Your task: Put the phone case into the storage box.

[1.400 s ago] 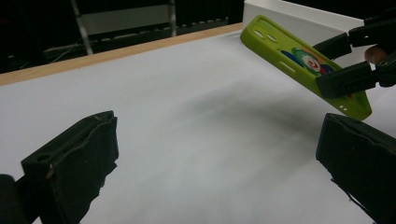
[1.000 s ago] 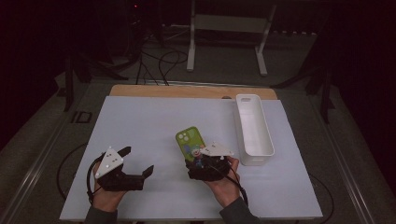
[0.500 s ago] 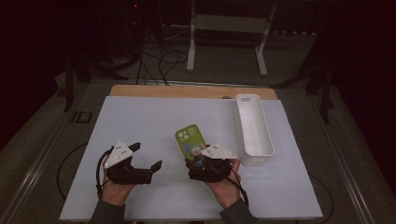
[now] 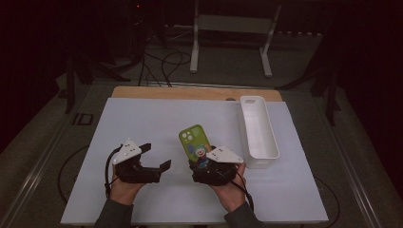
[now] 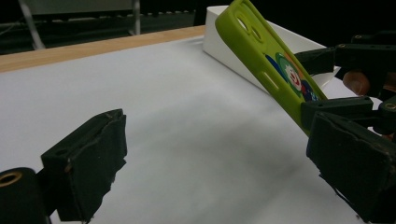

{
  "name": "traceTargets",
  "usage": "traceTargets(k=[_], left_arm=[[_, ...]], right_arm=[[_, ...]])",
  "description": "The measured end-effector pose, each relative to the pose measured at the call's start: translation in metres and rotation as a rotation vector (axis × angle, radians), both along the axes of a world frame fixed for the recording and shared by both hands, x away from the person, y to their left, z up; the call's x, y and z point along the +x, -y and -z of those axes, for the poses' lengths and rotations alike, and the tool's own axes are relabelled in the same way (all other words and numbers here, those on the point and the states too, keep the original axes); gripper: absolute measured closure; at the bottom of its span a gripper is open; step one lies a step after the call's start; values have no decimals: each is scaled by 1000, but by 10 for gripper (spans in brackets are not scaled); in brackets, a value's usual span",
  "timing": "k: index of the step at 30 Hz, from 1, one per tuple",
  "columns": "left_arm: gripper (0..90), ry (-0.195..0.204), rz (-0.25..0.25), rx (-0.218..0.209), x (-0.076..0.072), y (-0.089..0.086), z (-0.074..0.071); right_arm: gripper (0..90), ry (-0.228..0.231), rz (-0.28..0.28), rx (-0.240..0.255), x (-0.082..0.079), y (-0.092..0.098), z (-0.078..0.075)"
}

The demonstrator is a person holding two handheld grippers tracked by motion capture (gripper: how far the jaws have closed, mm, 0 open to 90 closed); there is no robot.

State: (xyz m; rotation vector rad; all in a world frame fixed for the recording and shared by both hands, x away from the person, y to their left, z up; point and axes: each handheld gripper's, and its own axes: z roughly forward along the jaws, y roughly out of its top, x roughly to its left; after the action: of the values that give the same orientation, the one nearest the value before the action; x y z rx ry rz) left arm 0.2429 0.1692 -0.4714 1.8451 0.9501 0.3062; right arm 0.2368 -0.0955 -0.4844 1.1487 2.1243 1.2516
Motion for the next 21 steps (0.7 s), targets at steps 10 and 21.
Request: traceTargets(k=[10,21], left_arm=[[115,-11,32,-9,7,14,-2],[171,-20,48,-31,13,25,-4]], right_arm=[[155,17,3,18,-2,3,-2],[155,39,-7,32,-5,3,-4]])
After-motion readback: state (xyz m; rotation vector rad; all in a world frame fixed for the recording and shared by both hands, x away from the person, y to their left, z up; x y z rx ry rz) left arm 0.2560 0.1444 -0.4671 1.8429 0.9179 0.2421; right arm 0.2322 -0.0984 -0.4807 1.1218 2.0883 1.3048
